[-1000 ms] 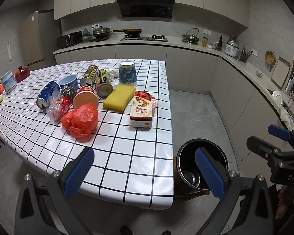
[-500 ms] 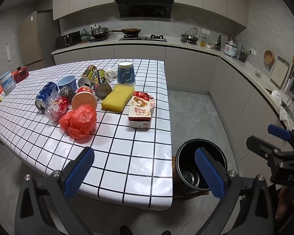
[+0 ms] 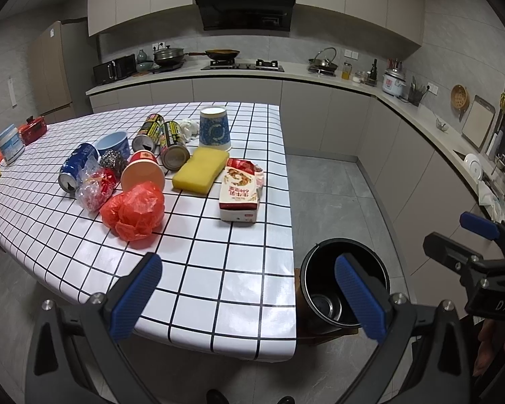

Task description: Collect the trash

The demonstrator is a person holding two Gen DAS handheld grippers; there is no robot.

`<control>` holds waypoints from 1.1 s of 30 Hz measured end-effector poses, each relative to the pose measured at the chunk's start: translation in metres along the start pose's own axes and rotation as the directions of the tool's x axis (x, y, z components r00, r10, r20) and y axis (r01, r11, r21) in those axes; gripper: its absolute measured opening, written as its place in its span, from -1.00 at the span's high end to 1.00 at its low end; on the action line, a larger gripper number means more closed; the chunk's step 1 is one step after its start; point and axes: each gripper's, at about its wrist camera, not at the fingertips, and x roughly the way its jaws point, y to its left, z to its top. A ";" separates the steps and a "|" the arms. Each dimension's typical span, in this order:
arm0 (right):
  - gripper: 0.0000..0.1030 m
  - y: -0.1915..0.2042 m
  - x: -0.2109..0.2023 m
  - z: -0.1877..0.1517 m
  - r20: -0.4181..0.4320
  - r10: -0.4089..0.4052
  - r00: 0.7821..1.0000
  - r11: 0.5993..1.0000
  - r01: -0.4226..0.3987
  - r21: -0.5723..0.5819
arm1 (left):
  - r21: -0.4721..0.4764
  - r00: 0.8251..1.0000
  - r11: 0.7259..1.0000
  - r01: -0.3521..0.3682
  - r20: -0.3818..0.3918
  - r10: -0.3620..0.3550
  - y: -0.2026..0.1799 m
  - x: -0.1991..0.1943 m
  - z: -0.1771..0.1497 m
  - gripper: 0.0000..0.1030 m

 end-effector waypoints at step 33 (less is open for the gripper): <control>-1.00 -0.001 0.000 0.003 -0.005 -0.007 1.000 1.000 0.007 0.005 | -0.024 1.000 1.000 0.001 -0.002 -0.001 0.018 0.005 0.001 -1.00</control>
